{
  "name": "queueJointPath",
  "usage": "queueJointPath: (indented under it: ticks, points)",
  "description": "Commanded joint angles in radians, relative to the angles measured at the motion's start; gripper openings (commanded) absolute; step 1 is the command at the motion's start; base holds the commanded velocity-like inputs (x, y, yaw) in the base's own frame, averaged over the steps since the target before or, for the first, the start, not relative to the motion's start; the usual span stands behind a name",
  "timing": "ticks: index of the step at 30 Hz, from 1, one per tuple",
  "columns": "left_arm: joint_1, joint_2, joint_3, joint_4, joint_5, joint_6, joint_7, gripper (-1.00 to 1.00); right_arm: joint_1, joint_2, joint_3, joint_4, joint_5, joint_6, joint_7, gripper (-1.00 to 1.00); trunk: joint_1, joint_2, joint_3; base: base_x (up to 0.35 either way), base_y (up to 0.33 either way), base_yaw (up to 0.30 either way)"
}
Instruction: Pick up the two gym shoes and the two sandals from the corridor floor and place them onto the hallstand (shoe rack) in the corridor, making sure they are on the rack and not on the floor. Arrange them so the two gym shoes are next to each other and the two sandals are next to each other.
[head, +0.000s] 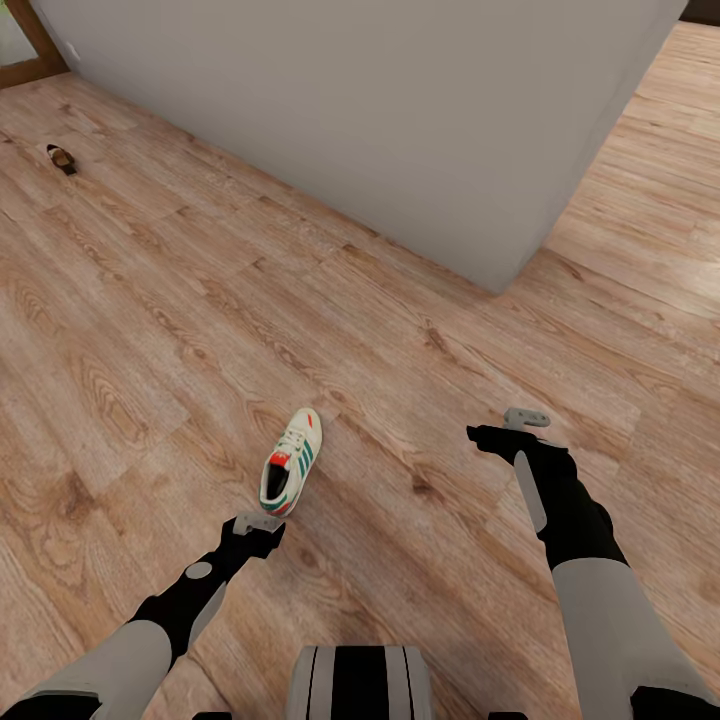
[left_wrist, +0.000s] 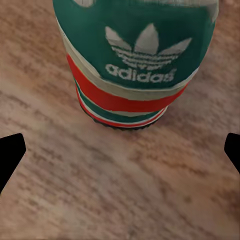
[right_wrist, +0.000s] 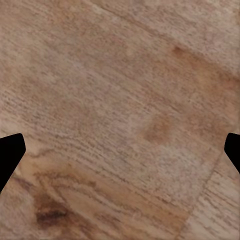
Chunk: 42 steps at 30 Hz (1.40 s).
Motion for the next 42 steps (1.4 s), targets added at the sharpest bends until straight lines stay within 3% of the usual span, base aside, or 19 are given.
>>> queueJointPath:
  ticks: [1,42]
  points:
    - [0.0,0.001,-0.004,0.001,-0.007,-0.005,0.003,1.0,0.0,0.0,-0.001,-0.001,-0.004,0.005,0.0,1.0,0.0,0.0,-0.001,0.129,0.0,0.0]
    - [0.0,-0.001,-0.006,0.001,-0.007,-0.005,0.003,1.0,0.0,0.0,-0.001,-0.001,-0.004,0.005,0.0,1.0,0.0,0.0,-0.001,0.044,-0.019,0.0]
